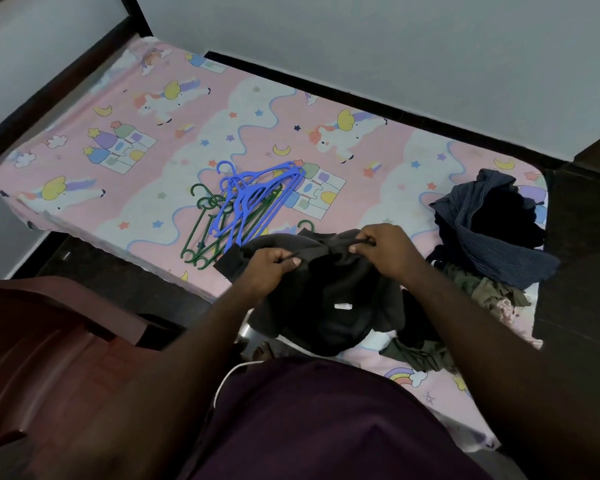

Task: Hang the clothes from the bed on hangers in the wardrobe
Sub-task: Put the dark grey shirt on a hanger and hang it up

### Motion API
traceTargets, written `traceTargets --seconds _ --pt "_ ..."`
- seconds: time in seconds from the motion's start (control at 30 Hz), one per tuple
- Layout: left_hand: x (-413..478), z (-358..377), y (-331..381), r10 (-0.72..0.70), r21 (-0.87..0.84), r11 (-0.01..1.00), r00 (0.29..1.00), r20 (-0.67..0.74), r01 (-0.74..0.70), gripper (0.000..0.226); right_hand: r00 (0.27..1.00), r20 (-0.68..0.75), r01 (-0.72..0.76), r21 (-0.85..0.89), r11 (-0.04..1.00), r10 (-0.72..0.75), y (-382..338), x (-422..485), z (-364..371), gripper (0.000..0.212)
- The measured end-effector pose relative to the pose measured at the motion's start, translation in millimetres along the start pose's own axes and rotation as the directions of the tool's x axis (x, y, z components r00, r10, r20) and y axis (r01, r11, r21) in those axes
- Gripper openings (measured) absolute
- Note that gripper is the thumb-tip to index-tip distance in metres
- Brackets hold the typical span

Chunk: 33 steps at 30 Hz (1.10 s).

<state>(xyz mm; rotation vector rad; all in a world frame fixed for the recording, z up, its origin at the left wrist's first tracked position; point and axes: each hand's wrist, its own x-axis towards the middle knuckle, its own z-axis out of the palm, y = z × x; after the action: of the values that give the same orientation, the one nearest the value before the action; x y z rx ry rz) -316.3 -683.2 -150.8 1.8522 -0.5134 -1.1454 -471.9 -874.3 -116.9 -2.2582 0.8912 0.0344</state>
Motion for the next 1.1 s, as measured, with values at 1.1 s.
traceTargets --seconds 1.1 --pt "-17 26 59 0.089 -0.082 0.991 0.985 -0.147 -0.102 0.007 0.980 0.035 -0.160 0.733 0.662 0.198 -51 -28 32 0.015"
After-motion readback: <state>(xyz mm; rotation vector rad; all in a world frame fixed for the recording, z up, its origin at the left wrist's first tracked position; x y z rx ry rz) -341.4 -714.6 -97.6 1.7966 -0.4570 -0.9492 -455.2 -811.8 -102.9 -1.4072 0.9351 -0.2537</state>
